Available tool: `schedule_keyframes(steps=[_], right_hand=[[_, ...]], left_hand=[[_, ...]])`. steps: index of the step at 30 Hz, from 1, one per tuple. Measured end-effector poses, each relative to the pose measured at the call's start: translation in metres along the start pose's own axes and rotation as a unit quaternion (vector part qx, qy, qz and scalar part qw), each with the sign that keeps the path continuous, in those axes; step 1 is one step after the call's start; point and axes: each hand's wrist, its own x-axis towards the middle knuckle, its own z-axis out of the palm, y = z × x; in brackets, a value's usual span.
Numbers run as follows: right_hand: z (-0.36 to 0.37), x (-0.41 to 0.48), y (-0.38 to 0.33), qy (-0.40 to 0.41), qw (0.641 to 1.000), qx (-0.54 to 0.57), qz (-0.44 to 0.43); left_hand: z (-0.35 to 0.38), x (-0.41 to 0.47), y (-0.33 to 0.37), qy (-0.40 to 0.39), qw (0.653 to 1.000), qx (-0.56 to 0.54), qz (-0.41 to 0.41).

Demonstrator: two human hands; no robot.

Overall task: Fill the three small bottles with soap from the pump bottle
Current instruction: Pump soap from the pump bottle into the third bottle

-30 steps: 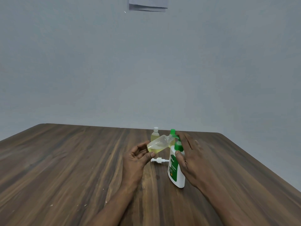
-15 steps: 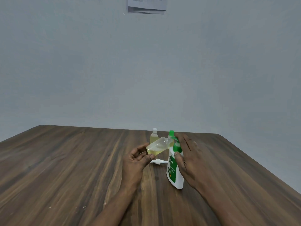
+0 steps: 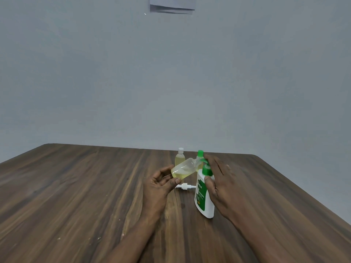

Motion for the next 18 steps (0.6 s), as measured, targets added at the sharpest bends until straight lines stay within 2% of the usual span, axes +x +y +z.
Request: schedule_keyframes(steps=[18], right_hand=[[0.0017, -0.0028, -0.0004, -0.006, 1.0, -0.004, 0.0]], left_hand=[[-0.0009, -0.0016, -0.0004, -0.005, 1.0, 0.006, 0.0]])
